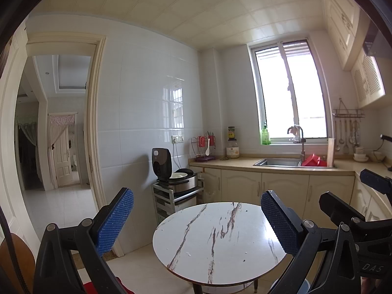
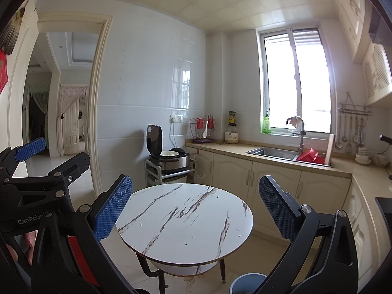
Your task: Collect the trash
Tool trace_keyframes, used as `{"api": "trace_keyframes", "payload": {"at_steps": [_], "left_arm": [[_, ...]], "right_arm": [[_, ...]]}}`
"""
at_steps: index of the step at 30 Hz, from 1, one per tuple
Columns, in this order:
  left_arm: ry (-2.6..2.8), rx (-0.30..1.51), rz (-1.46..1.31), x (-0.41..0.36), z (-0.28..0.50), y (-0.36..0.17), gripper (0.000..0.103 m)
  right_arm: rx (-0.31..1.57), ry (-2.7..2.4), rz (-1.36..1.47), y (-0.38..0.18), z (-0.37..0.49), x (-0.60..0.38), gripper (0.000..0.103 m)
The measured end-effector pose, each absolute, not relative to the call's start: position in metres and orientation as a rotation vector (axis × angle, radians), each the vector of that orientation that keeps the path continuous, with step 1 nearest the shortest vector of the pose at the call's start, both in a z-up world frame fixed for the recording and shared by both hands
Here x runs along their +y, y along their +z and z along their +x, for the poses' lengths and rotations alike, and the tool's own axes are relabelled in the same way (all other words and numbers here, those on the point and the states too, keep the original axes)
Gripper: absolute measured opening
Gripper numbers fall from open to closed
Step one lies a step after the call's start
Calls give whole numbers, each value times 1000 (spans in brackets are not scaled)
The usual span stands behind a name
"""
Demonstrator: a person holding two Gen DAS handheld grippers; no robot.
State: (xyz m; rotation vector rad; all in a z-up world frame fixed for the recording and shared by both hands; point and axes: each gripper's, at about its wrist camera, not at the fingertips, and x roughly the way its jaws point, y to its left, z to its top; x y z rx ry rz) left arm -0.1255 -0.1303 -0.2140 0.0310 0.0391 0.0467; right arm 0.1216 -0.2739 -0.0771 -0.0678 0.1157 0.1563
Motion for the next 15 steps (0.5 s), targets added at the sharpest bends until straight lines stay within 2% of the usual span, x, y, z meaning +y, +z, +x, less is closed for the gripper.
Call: {"api": "trace_keyframes", "payload": {"at_steps": [15], "left_arm": [[46, 41, 31, -128, -125, -213, 102]], "right_arm": [[117, 158, -67, -76, 123, -275, 103]]}}
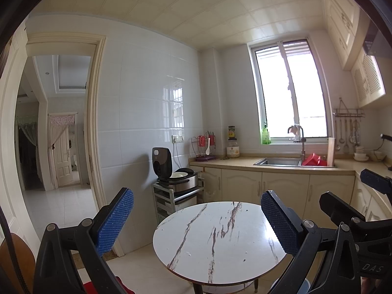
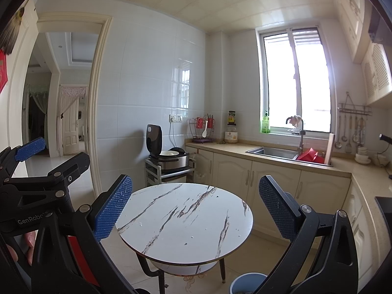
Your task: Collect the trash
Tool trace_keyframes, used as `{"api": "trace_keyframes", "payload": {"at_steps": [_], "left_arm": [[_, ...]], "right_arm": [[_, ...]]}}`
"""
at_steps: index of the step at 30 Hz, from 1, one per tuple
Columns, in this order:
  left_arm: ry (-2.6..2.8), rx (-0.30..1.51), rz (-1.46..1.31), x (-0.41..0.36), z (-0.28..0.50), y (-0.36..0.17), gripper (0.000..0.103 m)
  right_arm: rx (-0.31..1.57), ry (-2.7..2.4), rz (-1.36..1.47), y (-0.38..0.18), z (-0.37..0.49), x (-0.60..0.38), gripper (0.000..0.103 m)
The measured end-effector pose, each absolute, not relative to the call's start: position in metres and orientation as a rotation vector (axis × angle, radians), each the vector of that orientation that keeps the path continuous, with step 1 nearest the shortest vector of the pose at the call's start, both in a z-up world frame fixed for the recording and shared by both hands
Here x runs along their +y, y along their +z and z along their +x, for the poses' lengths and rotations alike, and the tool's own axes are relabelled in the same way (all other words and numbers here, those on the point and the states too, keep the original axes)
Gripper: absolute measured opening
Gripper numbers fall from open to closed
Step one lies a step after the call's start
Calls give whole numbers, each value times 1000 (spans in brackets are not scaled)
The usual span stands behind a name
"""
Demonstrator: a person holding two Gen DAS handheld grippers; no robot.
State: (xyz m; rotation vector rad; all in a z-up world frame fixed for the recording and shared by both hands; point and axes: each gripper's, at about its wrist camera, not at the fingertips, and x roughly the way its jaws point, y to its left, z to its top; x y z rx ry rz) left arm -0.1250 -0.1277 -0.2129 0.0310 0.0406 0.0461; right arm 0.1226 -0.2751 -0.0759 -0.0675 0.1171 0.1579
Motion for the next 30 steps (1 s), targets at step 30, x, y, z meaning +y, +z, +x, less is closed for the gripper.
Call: {"api": "trace_keyframes", "payload": {"at_steps": [30], "left_arm": [[38, 59, 30, -112, -117, -217, 102]], "right_arm": [[131, 152, -67, -80, 127, -270, 103]]}}
